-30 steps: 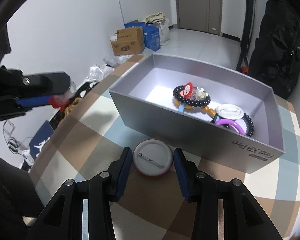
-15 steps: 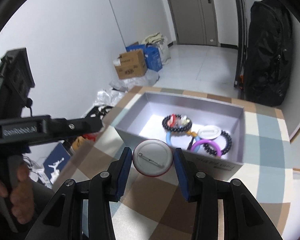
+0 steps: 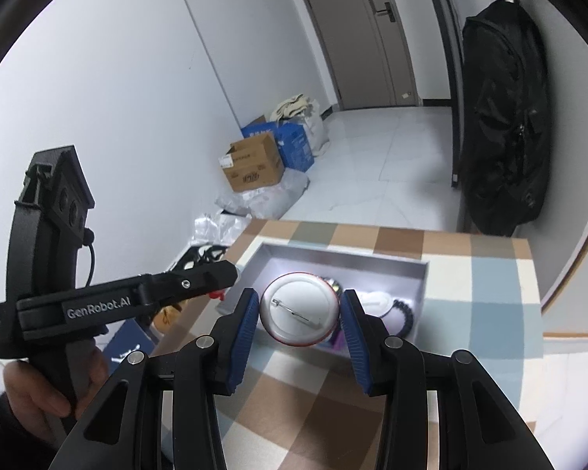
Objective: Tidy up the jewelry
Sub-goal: 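Carry the charm and badge over the silver box with both tools, then lower the items into the box and open both tools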
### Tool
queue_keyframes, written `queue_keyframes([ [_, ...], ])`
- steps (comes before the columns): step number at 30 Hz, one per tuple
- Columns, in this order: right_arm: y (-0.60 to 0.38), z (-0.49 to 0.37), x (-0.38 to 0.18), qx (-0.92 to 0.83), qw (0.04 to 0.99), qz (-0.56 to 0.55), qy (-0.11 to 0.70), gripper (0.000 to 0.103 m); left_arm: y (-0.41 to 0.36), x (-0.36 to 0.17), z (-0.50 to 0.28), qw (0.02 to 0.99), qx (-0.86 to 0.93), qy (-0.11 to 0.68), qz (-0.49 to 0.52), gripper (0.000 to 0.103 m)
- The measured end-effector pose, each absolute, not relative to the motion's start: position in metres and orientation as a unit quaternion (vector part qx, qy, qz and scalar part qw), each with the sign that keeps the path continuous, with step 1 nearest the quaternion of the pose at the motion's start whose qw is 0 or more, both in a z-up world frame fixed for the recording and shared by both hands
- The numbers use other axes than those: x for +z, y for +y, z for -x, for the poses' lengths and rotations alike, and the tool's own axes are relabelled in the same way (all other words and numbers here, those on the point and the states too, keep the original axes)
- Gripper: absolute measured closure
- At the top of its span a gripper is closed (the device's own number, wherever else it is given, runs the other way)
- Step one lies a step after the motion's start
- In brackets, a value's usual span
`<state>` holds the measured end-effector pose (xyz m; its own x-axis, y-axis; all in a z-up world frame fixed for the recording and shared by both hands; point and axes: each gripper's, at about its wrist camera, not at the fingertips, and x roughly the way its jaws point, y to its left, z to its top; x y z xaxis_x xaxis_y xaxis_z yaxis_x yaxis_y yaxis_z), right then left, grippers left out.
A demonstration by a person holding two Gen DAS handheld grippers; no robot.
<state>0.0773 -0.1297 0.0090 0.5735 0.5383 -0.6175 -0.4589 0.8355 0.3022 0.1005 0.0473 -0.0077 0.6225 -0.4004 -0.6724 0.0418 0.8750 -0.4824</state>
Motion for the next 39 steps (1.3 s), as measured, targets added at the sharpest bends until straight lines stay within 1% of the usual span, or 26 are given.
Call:
queue_keyframes([
  [21,-0.152,-0.134,-0.017,0.259,0.86,-0.123,0.422,0.061,0.03,-0.029,-0.142,0.863,-0.121,0.45,0.198,0.078],
  [33,-0.153,-0.143,-0.028,0.256,0.852,-0.138,0.435,0.061,0.029,-0.04,-0.147,0.853,-0.111,0.47,0.199,0.078],
  [39,-0.152,-0.143,-0.027,0.254,0.852,-0.141,0.436,0.061,0.03,-0.038,-0.146,0.859,-0.104,0.463,0.19,0.078],
])
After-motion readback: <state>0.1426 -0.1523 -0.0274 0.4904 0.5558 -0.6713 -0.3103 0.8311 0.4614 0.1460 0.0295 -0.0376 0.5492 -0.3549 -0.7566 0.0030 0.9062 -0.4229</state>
